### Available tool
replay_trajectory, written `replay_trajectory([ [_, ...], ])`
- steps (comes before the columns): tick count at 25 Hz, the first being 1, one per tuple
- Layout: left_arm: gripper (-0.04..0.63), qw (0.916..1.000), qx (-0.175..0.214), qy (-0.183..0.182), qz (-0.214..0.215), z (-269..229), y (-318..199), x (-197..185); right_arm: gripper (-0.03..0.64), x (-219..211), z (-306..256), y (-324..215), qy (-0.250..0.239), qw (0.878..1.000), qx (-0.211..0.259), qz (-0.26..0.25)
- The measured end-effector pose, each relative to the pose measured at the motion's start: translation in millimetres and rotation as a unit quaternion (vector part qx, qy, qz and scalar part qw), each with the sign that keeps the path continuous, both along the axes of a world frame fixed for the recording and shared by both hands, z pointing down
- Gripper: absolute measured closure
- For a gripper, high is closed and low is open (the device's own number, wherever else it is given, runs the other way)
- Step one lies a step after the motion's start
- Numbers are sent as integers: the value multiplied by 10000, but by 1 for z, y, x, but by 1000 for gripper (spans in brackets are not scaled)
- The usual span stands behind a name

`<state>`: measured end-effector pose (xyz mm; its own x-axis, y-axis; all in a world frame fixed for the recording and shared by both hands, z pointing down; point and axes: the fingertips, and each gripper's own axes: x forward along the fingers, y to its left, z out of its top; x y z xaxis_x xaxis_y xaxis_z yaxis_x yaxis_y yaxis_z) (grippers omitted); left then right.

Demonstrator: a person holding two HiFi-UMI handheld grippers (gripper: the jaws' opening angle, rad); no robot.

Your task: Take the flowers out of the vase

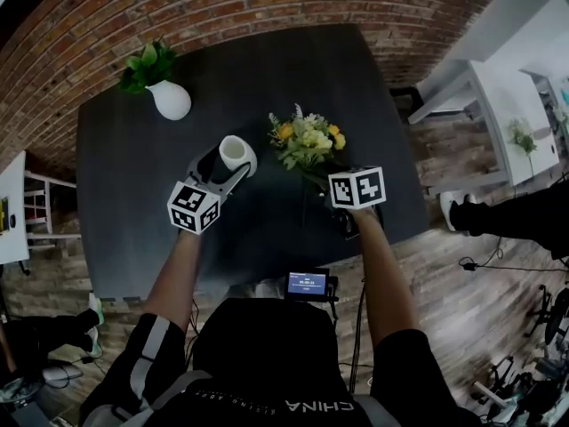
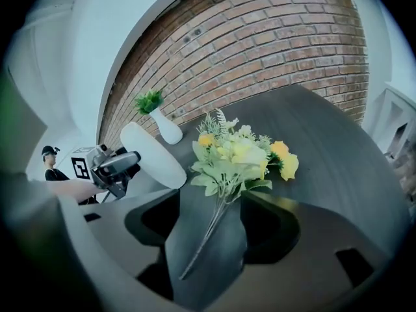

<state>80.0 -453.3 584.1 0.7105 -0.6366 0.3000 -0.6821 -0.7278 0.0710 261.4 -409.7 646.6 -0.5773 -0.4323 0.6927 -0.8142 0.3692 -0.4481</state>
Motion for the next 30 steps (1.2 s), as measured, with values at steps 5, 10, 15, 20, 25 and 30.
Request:
replay_trajectory([
  [5, 278, 10000, -13, 34, -32, -3, 4, -4, 354, -5, -17, 14, -124, 9996, 205, -154],
  [10, 278, 10000, 19, 56, -62, -7, 12, -11, 354, -21, -51, 20, -235, 9966, 693, -389],
  [15, 278, 9999, 45, 21, -97, -12, 26, -25, 356, -49, -87, 26, -510, 9880, 1350, -551],
  [20, 279, 9999, -36, -109, 127, -17, 49, -37, 361, -71, -112, 35, -705, 9795, 1796, -580],
  [25, 343, 9998, 97, -73, 152, -33, 68, -47, 542, -73, -132, 39, -528, 9697, 2379, -174],
  [30, 463, 9986, 237, 47, 480, -47, 89, -34, 609, -77, -145, 50, -381, 9638, 2639, 12],
])
